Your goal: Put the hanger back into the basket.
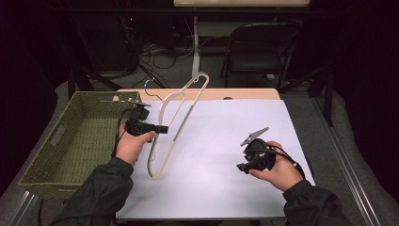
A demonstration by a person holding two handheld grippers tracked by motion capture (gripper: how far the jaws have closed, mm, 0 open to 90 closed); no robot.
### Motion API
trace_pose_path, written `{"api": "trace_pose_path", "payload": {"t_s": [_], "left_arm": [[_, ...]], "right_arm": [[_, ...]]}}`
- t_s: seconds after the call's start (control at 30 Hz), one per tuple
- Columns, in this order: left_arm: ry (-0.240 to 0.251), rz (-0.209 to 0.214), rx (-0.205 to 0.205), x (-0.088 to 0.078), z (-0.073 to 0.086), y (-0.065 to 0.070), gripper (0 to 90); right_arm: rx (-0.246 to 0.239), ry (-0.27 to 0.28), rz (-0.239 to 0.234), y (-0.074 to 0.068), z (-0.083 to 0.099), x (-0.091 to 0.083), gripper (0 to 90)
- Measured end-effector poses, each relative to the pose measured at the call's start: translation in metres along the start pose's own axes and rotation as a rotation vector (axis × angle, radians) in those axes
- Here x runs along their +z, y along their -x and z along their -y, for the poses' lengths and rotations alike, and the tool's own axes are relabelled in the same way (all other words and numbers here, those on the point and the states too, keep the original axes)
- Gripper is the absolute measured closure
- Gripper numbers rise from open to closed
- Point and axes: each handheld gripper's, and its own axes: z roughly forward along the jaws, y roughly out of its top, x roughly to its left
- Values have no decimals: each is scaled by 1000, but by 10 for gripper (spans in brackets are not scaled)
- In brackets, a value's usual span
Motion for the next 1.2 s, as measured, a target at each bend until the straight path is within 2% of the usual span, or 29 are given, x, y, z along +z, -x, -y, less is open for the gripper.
{"api": "trace_pose_path", "payload": {"t_s": [0.17, 0.27, 0.37, 0.53, 0.6, 0.67, 0.7, 0.77, 0.8, 0.83, 0.87, 0.93, 1.0, 1.1, 1.13, 1.17, 1.2], "left_arm": [[1, 25, -19, -43, -3, -4, 871], [-7, 12, -20, -72, -7, -11, 871], [-16, -9, -21, -99, -9, -22, 870], [-44, -54, -29, -140, -8, -57, 871], [-62, -59, -18, -155, -6, -76, 870], [-78, -68, -26, -166, -2, -92, 871], [-82, -70, -17, -173, 1, -101, 871], [-102, -104, 10, -182, 4, -114, 871], [-106, -103, 5, -187, 7, -122, 871], [-110, -103, 3, -190, 9, -126, 870], [-115, -124, 9, -193, 12, -132, 871], [-130, -133, 18, -197, 14, -139, 871], [-139, -140, 23, -201, 17, -148, 871], [-165, -149, 72, -204, 22, -159, 871], [-178, -158, 104, -204, 23, -163, 871], [-184, -174, 115, -205, 24, -166, 870], [-189, -182, 111, -204, 25, -169, 871]], "right_arm": [[12, 30, -1, 0, 1, 0, 504], [8, 7, 0, 1, 1, -2, 504], [17, 20, -1, 2, 1, -2, 504], [18, 16, 1, 1, -1, -1, 504], [16, 29, -5, 1, -1, 0, 504], [14, -2, -1, 1, -3, -1, 504], [14, 5, 3, 1, -3, -1, 504], [8, 12, 3, 0, -5, 0, 504], [10, 26, 2, 0, -5, 2, 504], [5, 8, -5, 0, -7, 1, 504], [4, -5, -1, 0, -8, 0, 504], [5, 18, -3, 0, -9, 2, 504], [2, -3, 1, 1, -10, 1, 505], [-1, 4, 3, 1, -10, 3, 505], [4, 8, 7, 1, -10, 4, 505], [15, 5, 7, 1, -9, 4, 505], [-2, -16, 3, 2, -10, 4, 505]]}}
